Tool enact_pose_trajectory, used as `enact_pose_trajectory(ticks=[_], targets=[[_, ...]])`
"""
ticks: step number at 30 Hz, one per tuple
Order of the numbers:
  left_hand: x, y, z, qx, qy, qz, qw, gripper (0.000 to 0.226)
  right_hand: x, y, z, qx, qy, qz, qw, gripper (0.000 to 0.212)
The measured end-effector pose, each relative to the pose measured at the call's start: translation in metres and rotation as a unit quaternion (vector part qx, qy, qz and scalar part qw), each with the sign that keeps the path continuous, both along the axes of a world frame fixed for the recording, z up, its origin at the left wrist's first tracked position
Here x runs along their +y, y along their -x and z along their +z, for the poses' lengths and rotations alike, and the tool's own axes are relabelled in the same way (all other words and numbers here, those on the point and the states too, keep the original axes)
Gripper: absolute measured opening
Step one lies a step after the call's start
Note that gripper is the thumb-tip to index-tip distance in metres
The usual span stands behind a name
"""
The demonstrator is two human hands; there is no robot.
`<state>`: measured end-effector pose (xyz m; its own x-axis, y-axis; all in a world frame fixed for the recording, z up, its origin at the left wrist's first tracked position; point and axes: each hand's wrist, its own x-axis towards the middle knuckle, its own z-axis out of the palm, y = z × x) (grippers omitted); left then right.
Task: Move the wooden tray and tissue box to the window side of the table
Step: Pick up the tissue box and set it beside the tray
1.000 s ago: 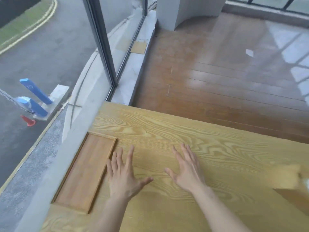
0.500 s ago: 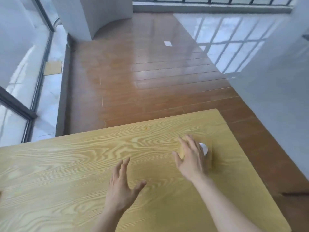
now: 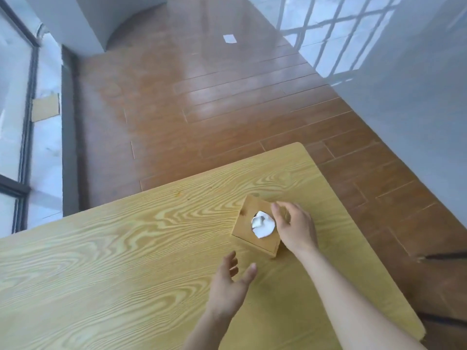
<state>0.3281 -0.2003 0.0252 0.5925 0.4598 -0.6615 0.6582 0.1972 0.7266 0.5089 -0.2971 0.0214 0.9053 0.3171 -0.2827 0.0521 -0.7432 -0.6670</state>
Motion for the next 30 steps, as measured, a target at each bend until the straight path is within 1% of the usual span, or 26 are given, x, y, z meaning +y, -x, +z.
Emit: enact_pose_trajectory(ticks=[3, 5, 7, 8, 10, 11, 13, 14, 22, 26, 30], targets=[[0.002, -0.015, 0.004, 0.003, 0.033, 0.031, 0.999, 0.078, -0.01, 0.015, -0.008, 0.014, -0.004, -0.039, 0.999, 0.042], [0.01, -0.02, 0.003, 0.006, 0.023, 0.05, 0.998, 0.081, -0.017, 0.022, -0.012, 0.06, -0.027, -0.047, 0.997, 0.039], [0.021, -0.022, 0.001, 0.01, 0.015, 0.062, 0.998, 0.075, -0.025, 0.028, -0.02, 0.128, -0.08, -0.066, 0.986, 0.025], [0.026, -0.023, 0.0, 0.009, 0.015, 0.064, 0.998, 0.071, -0.027, 0.031, -0.022, 0.171, -0.111, -0.066, 0.977, 0.026], [0.034, -0.024, -0.001, 0.005, 0.017, 0.058, 0.998, 0.066, -0.028, 0.038, -0.025, 0.229, -0.139, -0.058, 0.962, 0.044], [0.036, -0.024, -0.001, 0.003, 0.02, 0.054, 0.998, 0.065, -0.027, 0.04, -0.027, 0.238, -0.137, -0.056, 0.96, 0.041], [0.039, -0.025, 0.0, -0.003, 0.026, 0.055, 0.998, 0.063, -0.025, 0.044, -0.027, 0.234, -0.139, -0.059, 0.96, 0.027], [0.039, -0.024, 0.001, -0.005, 0.027, 0.057, 0.998, 0.063, -0.024, 0.046, -0.026, 0.231, -0.143, -0.063, 0.96, 0.025], [0.058, 0.007, 0.015, -0.024, 0.017, 0.09, 0.996, 0.062, 0.003, 0.072, -0.009, 0.208, -0.15, -0.048, 0.965, 0.028], [0.084, 0.031, 0.032, -0.04, 0.005, 0.106, 0.994, 0.06, 0.033, 0.091, 0.006, 0.214, -0.165, -0.036, 0.962, 0.028], [0.12, 0.071, 0.052, -0.06, -0.022, 0.143, 0.988, 0.055, 0.077, 0.122, 0.03, 0.209, -0.169, -0.001, 0.963, 0.021]])
